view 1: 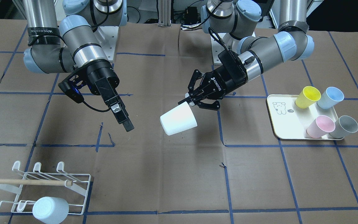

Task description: Transfer IKEA cup to right arm and place on rack

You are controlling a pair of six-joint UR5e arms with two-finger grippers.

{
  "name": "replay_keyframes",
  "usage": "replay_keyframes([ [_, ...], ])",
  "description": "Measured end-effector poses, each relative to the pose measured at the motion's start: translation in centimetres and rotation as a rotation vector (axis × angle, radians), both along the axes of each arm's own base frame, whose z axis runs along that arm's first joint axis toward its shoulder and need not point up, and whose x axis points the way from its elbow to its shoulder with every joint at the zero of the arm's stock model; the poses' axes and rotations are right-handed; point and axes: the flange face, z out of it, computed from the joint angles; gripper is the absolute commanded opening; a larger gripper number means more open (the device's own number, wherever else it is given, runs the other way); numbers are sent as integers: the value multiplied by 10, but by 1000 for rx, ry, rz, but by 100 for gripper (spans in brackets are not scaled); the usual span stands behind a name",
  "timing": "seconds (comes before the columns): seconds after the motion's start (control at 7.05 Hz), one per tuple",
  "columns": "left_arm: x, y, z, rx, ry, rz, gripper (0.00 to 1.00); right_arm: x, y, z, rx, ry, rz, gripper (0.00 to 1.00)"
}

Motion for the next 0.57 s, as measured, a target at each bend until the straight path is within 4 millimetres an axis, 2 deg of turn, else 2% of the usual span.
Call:
replay_keyframes([
  [0.28, -4, -16, -8, 17, 36, 37, 0, -1, 5, -8, 25, 0, -4, 99],
  [0.57, -5, -20, -17, 14, 121, 108, 1, -2, 23, -14, 56, -1, -12, 91],
])
